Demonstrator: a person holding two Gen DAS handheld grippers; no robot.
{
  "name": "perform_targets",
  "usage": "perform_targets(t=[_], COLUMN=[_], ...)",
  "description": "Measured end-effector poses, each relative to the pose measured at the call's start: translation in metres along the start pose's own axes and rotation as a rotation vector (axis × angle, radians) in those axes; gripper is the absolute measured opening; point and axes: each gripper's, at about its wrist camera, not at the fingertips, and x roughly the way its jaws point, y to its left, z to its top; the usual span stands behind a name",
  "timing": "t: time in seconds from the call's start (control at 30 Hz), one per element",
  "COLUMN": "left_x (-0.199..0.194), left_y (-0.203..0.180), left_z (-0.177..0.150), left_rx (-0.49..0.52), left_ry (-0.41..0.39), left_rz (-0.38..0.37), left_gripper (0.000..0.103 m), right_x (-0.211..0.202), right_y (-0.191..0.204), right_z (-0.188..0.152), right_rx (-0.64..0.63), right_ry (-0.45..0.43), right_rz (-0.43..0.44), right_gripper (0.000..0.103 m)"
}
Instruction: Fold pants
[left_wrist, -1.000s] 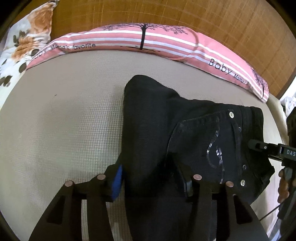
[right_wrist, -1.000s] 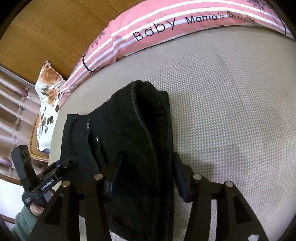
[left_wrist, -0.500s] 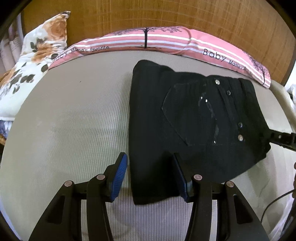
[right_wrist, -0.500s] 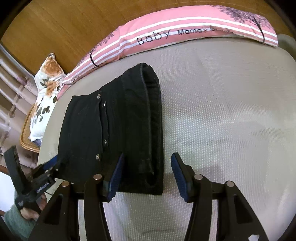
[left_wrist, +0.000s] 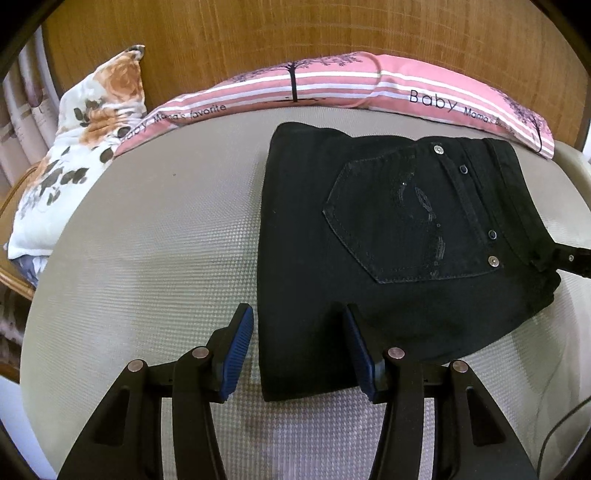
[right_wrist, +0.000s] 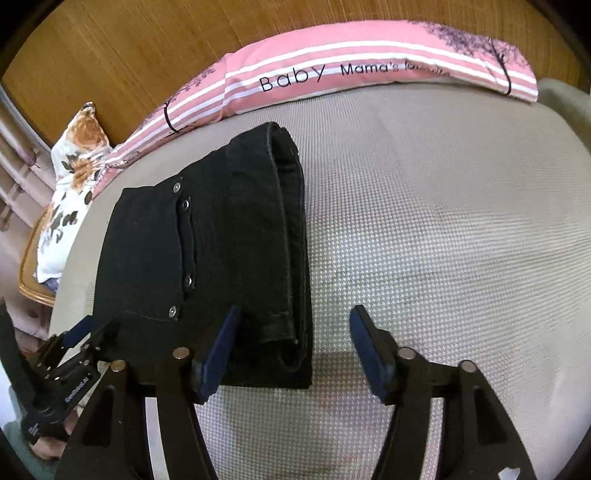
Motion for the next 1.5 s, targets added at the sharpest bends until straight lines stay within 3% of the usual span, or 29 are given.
perform_targets(t=[0.1,0.37,0.5,0.9,1.5], left_x=[-0.008,-0.044,-0.061,-0.089,-0.095], left_y=[0.000,0.000,0.002,0.006,0.001], left_z=[-0.001,-0.010,-0.021,-0.043,-0.052], left_rx=[-0.012,-0.032,-0.064,-0.092,-0.074], left_ry=[-0.002,-0.042,-0.054,-0.066,-0.064], left_rz=[0.012,0.009,0.009,0.042,0.060], left_gripper=[0.061,0.078,0.084,0.085,0.085], right_x=[-0.008,-0.038,-0.051,-0.072,-0.074], right_y=[0.008,0.041,0.061,0.090,0.088], right_z=[-0.001,-0.024,-0.041,-0.071,-0.080], right_rx=[-0.021,-0.111,-0.167,-0.229,-0.218], right_ry=[-0.020,-0.082,-0.108,-0.141,-0.118], right_rz=[-0.033,-0.078,-0.102,-0.135,-0.148], right_gripper=[0.061,0.082,0.088,0.100,0.101])
